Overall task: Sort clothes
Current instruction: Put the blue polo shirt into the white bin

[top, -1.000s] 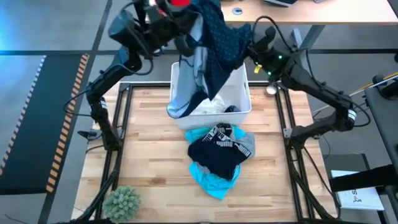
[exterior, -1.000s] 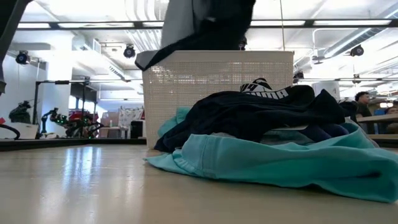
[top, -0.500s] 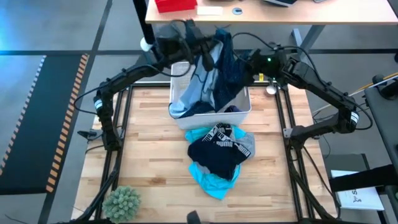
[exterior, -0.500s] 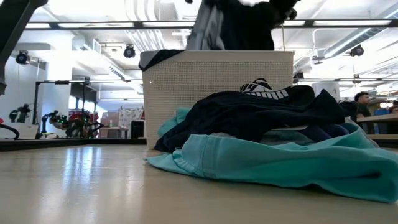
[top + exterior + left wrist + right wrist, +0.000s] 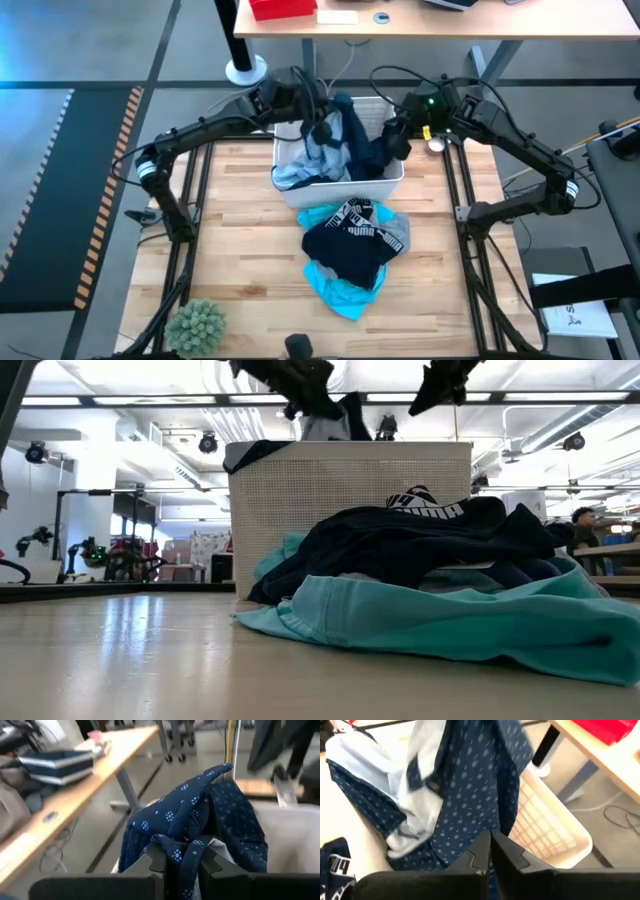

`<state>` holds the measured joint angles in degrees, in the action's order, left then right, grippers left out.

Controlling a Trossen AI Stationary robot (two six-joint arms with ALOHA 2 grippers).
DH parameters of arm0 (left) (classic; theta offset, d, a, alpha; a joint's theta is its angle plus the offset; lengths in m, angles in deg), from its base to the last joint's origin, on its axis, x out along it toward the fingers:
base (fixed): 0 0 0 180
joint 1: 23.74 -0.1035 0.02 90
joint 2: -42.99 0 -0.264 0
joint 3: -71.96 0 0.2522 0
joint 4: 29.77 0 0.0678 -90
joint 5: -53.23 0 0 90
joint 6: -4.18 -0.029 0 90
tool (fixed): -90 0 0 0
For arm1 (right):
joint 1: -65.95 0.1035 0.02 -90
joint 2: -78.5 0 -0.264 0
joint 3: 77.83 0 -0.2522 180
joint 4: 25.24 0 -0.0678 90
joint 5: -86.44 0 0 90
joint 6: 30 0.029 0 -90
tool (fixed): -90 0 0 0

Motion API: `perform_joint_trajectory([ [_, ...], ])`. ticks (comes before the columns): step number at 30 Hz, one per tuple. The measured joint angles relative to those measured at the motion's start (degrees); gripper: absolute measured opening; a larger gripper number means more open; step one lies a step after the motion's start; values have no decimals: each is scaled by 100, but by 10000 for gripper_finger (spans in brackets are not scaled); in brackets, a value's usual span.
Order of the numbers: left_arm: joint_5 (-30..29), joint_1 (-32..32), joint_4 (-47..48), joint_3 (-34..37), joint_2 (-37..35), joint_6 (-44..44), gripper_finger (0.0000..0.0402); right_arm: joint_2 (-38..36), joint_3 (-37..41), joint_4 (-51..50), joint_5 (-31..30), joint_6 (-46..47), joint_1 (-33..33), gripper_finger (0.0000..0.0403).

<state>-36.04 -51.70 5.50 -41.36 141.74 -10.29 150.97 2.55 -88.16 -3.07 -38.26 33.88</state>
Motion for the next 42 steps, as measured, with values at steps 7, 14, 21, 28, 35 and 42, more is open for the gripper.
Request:
perform_joint_trajectory([
  [7,-87,-109,91,1234,-385,21,22,5,2,188,-2,89,58,0],
  [14,-84,-143,212,1773,-429,197,33,63,9,191,24,117,123,0],
  [21,-76,-136,589,1479,-427,206,142,72,9,194,310,187,159,0],
  [28,-58,-112,1290,824,-428,197,242,72,9,191,299,149,157,8],
  [35,-43,-108,1979,170,-428,179,257,72,9,191,300,168,159,53],
  [42,-43,-68,2492,-127,-429,138,175,72,9,97,299,140,159,70],
])
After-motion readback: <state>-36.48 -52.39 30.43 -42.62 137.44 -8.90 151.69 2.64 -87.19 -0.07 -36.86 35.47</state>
